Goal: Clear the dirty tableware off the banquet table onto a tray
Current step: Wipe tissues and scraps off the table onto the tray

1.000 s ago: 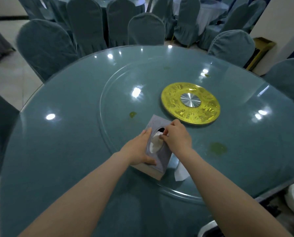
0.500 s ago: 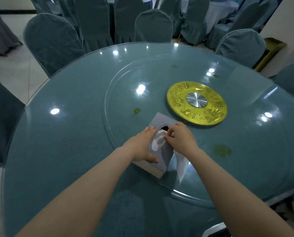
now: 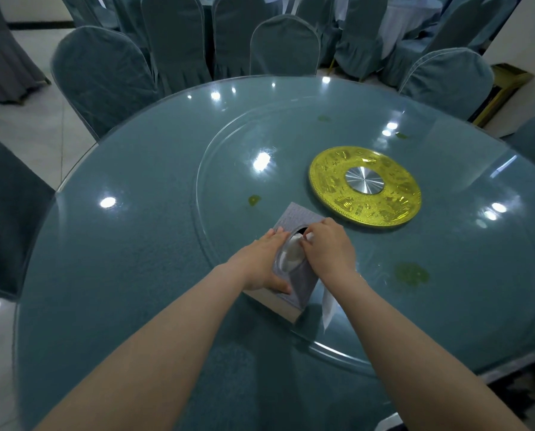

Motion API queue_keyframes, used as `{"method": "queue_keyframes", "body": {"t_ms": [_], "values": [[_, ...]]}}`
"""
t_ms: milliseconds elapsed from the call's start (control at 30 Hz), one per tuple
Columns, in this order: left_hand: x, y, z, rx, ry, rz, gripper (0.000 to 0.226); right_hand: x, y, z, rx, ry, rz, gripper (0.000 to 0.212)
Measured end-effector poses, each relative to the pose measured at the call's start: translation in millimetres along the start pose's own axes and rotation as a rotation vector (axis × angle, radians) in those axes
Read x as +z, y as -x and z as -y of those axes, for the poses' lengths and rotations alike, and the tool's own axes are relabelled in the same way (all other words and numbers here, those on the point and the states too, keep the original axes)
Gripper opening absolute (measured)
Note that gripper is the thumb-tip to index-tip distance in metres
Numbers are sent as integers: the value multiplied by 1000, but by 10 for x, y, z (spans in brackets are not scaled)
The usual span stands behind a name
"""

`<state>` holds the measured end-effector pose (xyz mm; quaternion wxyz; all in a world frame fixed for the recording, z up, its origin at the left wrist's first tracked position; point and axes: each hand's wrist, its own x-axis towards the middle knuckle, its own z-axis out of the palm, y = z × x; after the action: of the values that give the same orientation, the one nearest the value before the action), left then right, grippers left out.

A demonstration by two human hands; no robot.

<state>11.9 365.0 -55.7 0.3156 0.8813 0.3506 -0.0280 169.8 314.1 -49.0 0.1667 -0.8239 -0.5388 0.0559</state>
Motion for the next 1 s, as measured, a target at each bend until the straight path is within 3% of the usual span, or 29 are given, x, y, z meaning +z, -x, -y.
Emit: {"method": "queue_keyframes", "body": {"t_ms": [167,367,767,867,1000], "values": [[6,-5,7,2,20,1,120,36,10,26,22,12,0,18],[-2,-12,11,-2,27,18,120,62,135,-76,-150,-175,22,8],[-46,-36,58,-6,7,40,121,77,70,-134,199,-849,-176,20],[-51,-37,70,-4,13,38,121,55,71,-143,172,-818,-167,15],[-65,-28,76,0,31,37,120,-46,137,-207,-95,-498,-238,19]]}}
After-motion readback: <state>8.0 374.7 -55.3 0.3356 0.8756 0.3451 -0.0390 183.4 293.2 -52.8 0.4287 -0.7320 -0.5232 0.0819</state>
